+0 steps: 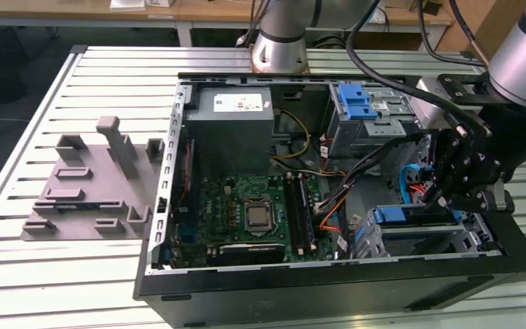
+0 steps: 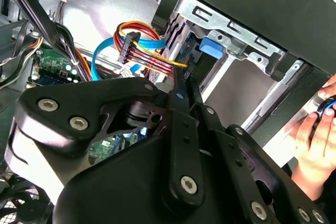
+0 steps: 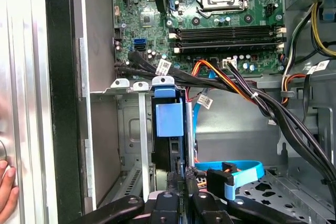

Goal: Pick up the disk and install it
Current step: 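Insert the first disk wire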

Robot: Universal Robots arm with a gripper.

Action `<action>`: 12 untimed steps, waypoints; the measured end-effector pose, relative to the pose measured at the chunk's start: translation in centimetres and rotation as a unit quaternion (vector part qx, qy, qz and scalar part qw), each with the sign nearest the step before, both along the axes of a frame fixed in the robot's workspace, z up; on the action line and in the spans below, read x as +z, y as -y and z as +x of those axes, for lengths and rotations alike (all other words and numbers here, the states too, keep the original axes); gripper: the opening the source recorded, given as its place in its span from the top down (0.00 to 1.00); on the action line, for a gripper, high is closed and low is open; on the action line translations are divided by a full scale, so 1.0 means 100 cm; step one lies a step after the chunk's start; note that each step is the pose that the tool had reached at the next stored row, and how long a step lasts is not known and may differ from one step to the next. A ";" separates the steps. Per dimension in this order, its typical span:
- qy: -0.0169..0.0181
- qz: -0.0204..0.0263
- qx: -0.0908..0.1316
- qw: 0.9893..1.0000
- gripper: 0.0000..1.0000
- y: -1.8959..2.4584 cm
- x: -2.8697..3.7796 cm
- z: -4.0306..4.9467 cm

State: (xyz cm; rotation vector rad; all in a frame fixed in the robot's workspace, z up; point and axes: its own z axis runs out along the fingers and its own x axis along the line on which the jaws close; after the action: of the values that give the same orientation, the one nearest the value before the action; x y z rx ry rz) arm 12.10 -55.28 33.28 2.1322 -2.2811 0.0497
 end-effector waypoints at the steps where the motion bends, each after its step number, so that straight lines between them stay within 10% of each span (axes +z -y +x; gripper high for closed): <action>1: 0.000 0.000 0.000 1.000 0.84 0.0000 0.0001 0.0000; 12: -0.001 0.000 0.000 1.000 0.84 0.0000 0.0000 0.0012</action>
State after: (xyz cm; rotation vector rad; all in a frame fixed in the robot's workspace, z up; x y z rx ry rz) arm 12.22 -55.28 33.27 2.1317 -2.2804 0.0489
